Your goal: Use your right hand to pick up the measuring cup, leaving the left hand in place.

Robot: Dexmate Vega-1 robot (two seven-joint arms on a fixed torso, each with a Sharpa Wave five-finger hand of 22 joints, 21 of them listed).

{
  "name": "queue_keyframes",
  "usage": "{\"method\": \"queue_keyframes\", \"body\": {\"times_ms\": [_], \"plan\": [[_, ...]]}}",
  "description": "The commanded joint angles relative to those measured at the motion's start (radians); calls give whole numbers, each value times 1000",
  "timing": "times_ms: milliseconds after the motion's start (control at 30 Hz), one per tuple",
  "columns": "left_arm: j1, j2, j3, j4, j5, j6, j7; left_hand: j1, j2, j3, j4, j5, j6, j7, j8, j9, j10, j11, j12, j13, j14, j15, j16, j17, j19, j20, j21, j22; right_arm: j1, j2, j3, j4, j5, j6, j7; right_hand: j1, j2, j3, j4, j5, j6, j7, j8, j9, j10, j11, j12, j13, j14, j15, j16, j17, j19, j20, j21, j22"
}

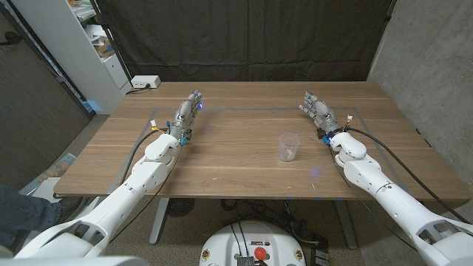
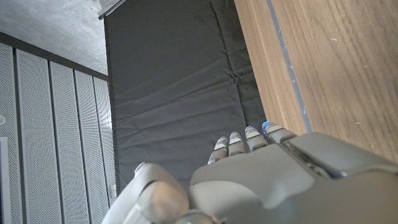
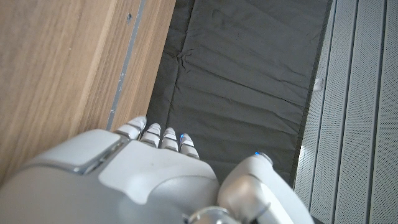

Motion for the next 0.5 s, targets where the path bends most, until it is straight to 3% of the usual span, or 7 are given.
{"method": "queue_keyframes", "body": {"times_ms": [33, 233, 300, 500], "plan": [[21, -46, -66, -21, 65, 53, -31, 10, 2, 6, -3, 6, 1, 4, 2, 2, 0, 2, 6, 4, -5, -2, 7, 5, -12, 4, 5, 3, -5, -2, 6, -1, 1, -5, 8, 9, 0, 5, -1, 6, 10, 1, 8, 3, 6, 0, 8, 4, 4, 8, 8, 4, 6, 2, 4, 4], [35, -59, -91, -41, 89, 72, -41, 11, 2, 6, -4, 5, 1, 3, 1, 3, 0, 3, 5, 4, -4, -2, 6, 5, -14, 6, 4, 4, -9, 1, 9, 3, 0, 4, 11, 9, 1, 5, -2, 5, 10, 0, 8, 3, 5, 0, 8, 4, 5, 8, 9, 4, 5, 2, 5, 4], [33, -70, -104, -29, 63, 71, -82, 11, 2, 6, -5, 5, 2, 3, 1, 3, 1, 1, 5, 4, -4, -3, 6, 5, -14, 6, 4, 4, -13, 1, 10, 1, -3, 8, 9, 10, 2, 4, -3, 5, 11, 0, 9, 3, 5, 0, 8, 4, 5, 8, 9, 4, 5, 3, 5, 4], [45, -79, -119, -39, 90, 76, -67, 11, 3, 5, -6, 4, 1, 2, 0, 3, 3, 1, 5, 4, -3, -3, 5, 5, -13, 8, 3, 4, -21, -3, 12, -5, -7, 19, 12, 13, 2, 4, -6, 4, 14, -4, 10, 3, 7, -2, 9, 4, 6, 5, 9, 3, 4, 3, 5, 4]]}}
